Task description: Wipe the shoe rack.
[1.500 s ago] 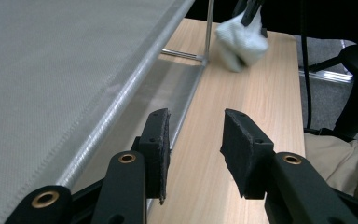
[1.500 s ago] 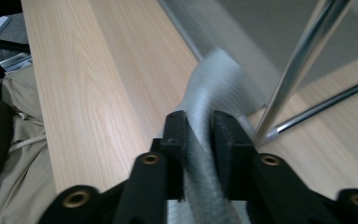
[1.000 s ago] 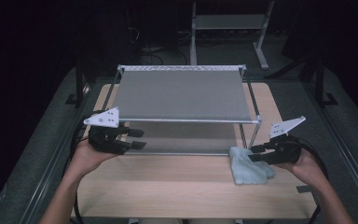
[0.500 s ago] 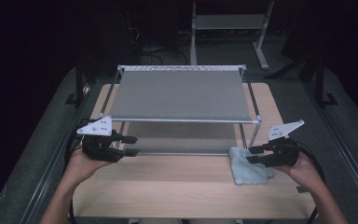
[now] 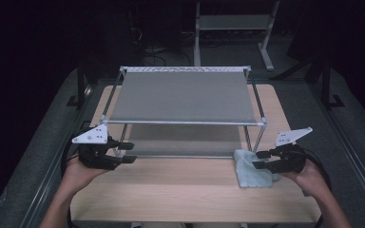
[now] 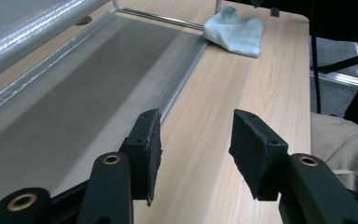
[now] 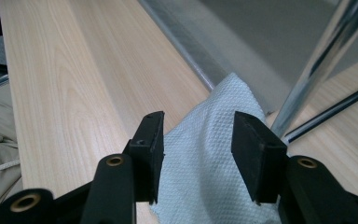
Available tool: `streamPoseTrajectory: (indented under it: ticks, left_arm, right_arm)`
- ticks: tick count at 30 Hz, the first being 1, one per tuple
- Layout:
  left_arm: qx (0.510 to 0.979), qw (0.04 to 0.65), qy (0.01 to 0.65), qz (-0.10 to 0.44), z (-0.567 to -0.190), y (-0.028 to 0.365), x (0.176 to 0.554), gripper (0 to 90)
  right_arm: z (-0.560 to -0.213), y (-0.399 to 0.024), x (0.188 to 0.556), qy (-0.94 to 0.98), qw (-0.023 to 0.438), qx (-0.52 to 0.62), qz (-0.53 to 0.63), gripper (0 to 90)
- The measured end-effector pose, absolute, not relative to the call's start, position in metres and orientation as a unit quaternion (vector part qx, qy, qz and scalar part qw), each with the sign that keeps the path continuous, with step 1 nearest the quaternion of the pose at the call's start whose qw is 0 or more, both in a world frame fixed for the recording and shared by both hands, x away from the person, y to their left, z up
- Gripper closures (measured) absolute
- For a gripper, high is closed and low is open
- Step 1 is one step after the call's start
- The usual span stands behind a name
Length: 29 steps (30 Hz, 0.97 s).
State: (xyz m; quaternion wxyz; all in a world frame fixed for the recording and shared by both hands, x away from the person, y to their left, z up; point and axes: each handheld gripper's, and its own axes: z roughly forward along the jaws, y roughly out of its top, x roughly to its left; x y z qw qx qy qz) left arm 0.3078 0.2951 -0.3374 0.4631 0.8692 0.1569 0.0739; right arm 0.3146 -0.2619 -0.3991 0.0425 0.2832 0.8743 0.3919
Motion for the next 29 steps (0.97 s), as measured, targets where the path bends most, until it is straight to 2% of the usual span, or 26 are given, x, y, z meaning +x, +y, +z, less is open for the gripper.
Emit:
streamPoseTrajectory:
  ticks: [13,29]
  left_arm:
    - [0.862,0.467,0.176,0.085,-0.356,0.306,0.302,48.1]
    - [0.856,0.472,0.194,0.087,-0.377,0.317,0.296,46.9]
  right_arm:
    - [-0.41,-0.271,0.307,0.866,0.054,0.299,0.398,48.4]
    - [-0.422,-0.278,0.296,0.861,0.065,0.308,0.4,46.5]
